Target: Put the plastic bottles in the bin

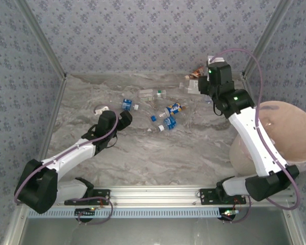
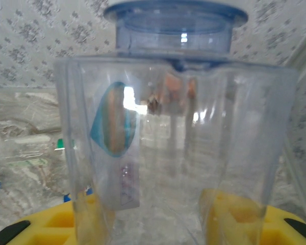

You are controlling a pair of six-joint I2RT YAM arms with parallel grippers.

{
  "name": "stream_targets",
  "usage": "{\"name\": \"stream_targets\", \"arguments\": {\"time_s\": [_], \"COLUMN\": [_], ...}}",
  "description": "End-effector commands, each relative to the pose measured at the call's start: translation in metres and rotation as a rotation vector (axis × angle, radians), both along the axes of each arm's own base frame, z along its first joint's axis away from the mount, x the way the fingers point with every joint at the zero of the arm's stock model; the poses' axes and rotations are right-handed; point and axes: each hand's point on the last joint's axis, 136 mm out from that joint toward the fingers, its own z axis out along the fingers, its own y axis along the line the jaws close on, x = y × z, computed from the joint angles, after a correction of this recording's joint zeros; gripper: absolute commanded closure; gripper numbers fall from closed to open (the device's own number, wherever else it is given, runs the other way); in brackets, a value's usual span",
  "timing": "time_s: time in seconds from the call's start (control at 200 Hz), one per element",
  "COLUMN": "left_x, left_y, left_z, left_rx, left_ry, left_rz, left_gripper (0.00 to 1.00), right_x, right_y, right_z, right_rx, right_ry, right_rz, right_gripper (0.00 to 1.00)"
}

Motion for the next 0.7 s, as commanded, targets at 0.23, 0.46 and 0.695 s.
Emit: {"name": "stream_targets", "arguments": {"time_s": [0.23,0.46,0.695], "left_x": [0.018,0.028,0.028], "left_y": [-0.013,-0.032,-0.036], "left_z": [0.017,0.021,0.024], "left_rx": [-0.054,-0.104,-0.143], "left_ry": [-0.029,-0.016,0.006], "left_rz": [-0.006,-0.056,-0.049], "left_gripper": [0.02,0.02,0.02], "right_x": [-0.087,-0.125,-0.154], "right_y": [-0.109,-0.165,-0.226], "right_z": [0.064,0.043,0.02], "right_rx": [-0.151,-0.013,-0.102], "right_ry": [-0.067,-0.04,0.063], "right_rz": [-0.302,-0.457,-0.705], "right_gripper": [0.52,0.51,0.5]}}
